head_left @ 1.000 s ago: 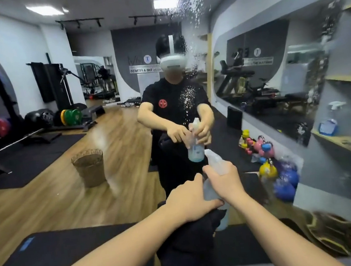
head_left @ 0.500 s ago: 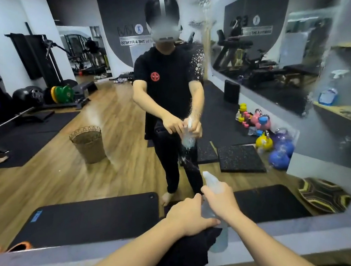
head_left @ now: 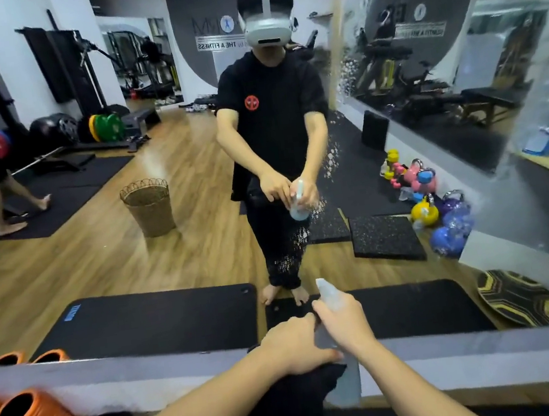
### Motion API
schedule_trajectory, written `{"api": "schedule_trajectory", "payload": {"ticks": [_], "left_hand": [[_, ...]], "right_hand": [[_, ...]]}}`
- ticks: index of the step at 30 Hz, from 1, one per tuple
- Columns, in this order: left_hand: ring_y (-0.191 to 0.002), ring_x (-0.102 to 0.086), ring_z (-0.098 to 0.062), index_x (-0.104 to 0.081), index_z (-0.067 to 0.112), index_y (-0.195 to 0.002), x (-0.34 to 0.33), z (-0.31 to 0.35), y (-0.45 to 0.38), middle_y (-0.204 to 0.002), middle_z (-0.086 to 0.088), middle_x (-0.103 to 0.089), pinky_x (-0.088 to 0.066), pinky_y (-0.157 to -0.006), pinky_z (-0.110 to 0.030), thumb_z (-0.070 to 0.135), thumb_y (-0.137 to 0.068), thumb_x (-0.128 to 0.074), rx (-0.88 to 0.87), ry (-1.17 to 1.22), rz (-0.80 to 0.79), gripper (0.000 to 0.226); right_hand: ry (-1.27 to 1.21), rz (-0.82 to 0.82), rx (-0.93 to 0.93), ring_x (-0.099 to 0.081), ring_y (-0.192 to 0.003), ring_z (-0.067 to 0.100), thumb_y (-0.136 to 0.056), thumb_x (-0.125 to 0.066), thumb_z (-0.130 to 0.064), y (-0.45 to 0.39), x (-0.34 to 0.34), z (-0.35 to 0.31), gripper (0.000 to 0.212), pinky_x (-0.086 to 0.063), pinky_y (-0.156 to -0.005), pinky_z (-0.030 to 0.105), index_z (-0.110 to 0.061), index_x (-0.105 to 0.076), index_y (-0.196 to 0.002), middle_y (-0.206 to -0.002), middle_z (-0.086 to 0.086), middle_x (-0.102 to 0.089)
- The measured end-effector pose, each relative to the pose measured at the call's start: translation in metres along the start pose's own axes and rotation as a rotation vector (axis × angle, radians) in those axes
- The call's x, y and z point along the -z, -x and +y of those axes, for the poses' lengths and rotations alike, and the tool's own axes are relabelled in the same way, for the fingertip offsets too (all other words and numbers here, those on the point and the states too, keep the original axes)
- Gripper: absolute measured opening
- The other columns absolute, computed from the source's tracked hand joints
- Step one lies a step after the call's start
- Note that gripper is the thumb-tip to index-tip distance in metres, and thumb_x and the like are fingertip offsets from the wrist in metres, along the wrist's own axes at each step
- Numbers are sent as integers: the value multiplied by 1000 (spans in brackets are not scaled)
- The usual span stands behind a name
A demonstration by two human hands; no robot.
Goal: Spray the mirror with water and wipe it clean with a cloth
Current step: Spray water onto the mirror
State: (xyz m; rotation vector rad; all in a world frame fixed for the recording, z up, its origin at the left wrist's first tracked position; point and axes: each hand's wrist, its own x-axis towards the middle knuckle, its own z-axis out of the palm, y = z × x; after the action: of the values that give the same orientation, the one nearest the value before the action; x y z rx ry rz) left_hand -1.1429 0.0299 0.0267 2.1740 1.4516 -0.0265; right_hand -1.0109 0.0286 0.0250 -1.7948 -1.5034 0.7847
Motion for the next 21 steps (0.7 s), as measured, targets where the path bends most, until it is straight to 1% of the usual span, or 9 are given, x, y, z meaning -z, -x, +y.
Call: {"api": "schedule_trajectory", "payload": {"ticks": [2, 4, 6, 10, 11, 14, 16, 18, 21], "left_hand": [[-105, -64, -28, -49, 19, -127, 13, 0, 0, -115, -3, -66, -50, -78, -40, 68, -82, -65, 0, 11, 49, 69], [-109, -63, -30, -42, 20, -138, 31, -1, -2, -119, -6, -65, -50, -82, -41, 68, -84, -64, -8, 30, 113, 76], [-110, -63, -30, -35, 25, -144, 59, -3, -3, -118, -5, -67, -52, -87, -42, 71, -81, -62, -26, 49, 189, 82], [-98, -67, -27, -38, 27, -138, 139, 1, 3, -111, -2, -69, -55, -83, -44, 68, -83, -65, -106, 66, 346, 74], [-98, -67, -27, -40, 27, -137, 166, 2, 6, -112, -1, -69, -56, -84, -44, 68, -83, -66, -134, 61, 392, 72], [-107, -66, -25, -41, 25, -143, 253, 3, 16, -122, -2, -69, -54, -91, -41, 65, -87, -66, -233, 0, 508, 72], [-109, -62, -19, -39, 23, -147, 314, 3, 32, -127, 1, -66, -48, -93, -34, 60, -90, -67, -311, -42, 572, 73], [-112, -58, -11, -38, 24, -149, 370, 2, 51, -129, 9, -59, -44, -101, -30, 64, -88, -65, -378, -52, 602, 78], [-118, -63, -14, -45, 28, -141, 448, -10, 83, -129, 7, -65, -46, -109, -43, 76, -76, -60, -457, -62, 628, 82]], "right_hand": [[9, 12, 62, -57, -94, 17, -95, -54, -24, -12, 3, -12, 50, -48, -86, 36, -24, -51, -145, -109, 3, -68], [19, 48, 146, -60, -90, 18, -96, -53, -23, -25, 11, -29, 45, -50, -83, 38, -23, -54, -141, -97, 1, -68], [40, 102, 259, -60, -89, 21, -96, -53, -22, -40, 20, -54, 39, -49, -81, 40, -17, -56, -135, -94, 4, -67], [-33, 204, 386, -59, -85, 24, -94, -58, -30, -72, 49, -128, 19, -42, -70, 37, -12, -64, -98, -87, 5, -63], [-74, 235, 420, -59, -85, 23, -93, -58, -34, -78, 58, -152, 20, -40, -68, 35, -14, -63, -95, -88, 4, -63], [-176, 316, 539, -60, -89, 20, -93, -61, -37, -90, 90, -236, 27, -39, -72, 31, -13, -64, -105, -93, 0, -63], [-166, 369, 640, -62, -90, 19, -87, -58, -46, -90, 109, -299, 36, -48, -77, 36, -14, -65, -102, -93, 0, -66], [-147, 406, 699, -63, -92, 20, -81, -53, -56, -85, 124, -356, 46, -53, -84, 43, -16, -64, -100, -98, 2, -68], [-137, 466, 755, -62, -97, 24, -87, -55, -56, -75, 136, -435, 46, -52, -84, 43, -13, -59, -104, -104, 5, -65]]}}
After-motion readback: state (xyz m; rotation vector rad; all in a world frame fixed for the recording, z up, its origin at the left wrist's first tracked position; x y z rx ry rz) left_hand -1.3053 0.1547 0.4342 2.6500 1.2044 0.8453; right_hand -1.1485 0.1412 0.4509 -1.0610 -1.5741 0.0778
